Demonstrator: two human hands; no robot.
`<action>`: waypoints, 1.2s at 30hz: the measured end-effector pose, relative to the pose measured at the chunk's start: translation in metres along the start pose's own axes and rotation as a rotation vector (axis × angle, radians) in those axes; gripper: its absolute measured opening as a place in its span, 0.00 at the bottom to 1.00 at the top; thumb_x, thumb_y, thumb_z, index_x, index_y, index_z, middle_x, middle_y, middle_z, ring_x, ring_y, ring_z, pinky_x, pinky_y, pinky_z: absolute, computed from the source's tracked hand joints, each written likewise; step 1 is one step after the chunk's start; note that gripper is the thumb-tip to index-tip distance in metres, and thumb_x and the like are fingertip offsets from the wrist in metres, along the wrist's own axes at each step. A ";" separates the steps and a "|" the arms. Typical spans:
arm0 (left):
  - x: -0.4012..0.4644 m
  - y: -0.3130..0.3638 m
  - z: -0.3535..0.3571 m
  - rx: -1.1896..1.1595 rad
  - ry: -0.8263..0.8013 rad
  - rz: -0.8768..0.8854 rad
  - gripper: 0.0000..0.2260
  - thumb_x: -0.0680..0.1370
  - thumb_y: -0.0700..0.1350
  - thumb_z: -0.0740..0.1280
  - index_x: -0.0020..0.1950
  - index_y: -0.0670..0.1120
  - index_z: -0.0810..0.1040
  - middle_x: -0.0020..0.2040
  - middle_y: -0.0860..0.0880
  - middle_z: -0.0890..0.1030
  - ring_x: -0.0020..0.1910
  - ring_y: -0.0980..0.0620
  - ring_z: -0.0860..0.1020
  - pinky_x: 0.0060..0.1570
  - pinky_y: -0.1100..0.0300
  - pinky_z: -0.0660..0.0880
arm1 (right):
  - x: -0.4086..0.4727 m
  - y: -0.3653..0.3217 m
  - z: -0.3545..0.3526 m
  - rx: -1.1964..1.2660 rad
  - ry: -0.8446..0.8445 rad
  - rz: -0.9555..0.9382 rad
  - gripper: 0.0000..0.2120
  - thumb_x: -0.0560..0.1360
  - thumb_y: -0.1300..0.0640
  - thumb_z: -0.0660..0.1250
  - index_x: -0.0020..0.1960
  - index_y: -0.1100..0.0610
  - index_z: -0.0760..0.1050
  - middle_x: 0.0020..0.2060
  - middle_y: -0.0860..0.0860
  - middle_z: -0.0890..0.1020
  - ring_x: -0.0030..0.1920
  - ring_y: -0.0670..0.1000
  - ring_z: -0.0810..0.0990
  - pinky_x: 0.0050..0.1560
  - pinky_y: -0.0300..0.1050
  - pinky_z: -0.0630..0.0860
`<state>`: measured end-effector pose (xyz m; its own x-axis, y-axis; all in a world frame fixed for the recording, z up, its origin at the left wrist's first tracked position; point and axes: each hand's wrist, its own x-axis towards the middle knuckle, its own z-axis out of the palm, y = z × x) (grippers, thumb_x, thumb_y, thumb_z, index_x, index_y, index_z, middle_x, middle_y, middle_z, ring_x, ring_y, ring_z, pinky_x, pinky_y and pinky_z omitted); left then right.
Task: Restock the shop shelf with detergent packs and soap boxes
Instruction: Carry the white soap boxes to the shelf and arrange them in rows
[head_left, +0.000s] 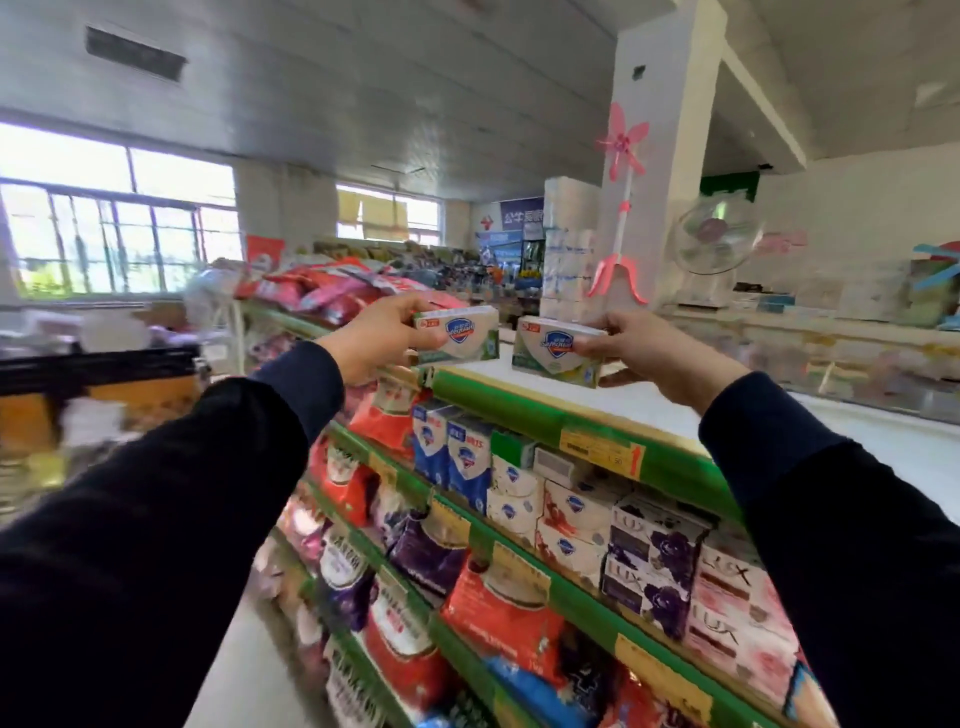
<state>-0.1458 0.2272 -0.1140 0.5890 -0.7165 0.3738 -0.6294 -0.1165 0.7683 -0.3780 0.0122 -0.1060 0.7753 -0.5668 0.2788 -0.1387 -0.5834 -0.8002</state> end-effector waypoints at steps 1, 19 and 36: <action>-0.019 -0.001 -0.009 0.019 0.042 -0.016 0.12 0.77 0.44 0.74 0.59 0.46 0.77 0.56 0.46 0.85 0.52 0.46 0.84 0.50 0.49 0.83 | -0.001 -0.003 0.010 0.022 -0.037 -0.026 0.11 0.80 0.55 0.70 0.60 0.57 0.77 0.54 0.56 0.86 0.56 0.55 0.83 0.52 0.52 0.83; -0.358 0.036 -0.166 0.194 0.542 -0.361 0.14 0.78 0.44 0.74 0.62 0.47 0.77 0.56 0.47 0.85 0.56 0.46 0.83 0.53 0.50 0.83 | -0.121 -0.143 0.201 0.306 -0.590 -0.333 0.09 0.77 0.54 0.73 0.57 0.50 0.78 0.46 0.51 0.89 0.51 0.56 0.88 0.58 0.60 0.82; -0.747 0.180 -0.261 0.538 1.030 -0.646 0.14 0.76 0.44 0.76 0.59 0.47 0.79 0.53 0.47 0.86 0.48 0.45 0.85 0.48 0.47 0.83 | -0.380 -0.344 0.385 0.509 -1.104 -0.623 0.17 0.79 0.49 0.71 0.65 0.52 0.79 0.55 0.51 0.87 0.56 0.52 0.85 0.52 0.51 0.84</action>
<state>-0.5665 0.9204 -0.1195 0.8182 0.3869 0.4252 -0.0730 -0.6637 0.7445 -0.3877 0.6526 -0.1411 0.7427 0.6040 0.2890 0.4658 -0.1560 -0.8710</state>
